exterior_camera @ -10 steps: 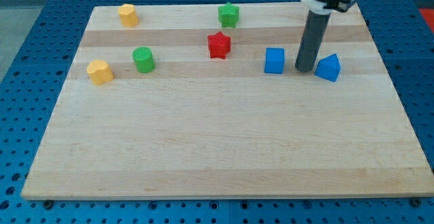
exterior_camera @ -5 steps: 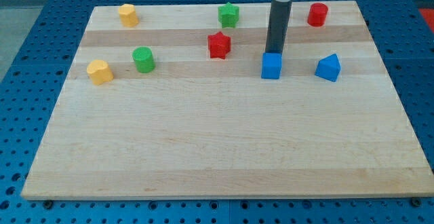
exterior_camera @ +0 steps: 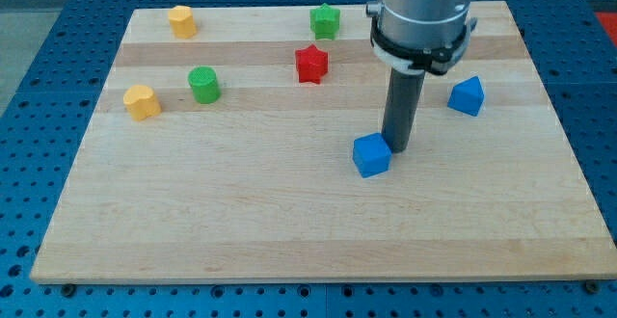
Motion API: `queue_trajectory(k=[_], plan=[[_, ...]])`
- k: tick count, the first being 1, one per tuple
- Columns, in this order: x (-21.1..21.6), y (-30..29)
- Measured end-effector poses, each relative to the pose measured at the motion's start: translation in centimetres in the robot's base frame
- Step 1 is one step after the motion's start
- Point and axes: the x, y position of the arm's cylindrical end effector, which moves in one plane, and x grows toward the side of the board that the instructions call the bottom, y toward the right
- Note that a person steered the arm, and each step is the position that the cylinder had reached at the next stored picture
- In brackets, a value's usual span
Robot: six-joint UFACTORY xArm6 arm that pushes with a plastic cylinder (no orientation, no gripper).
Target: Slide the blue cube to the bottom left
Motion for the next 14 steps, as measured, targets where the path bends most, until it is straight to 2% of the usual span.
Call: queue_trajectory(k=[5,8,14], plan=[[7.8,-13.0],[5.5,-15.1],[6.1,-27.3]])
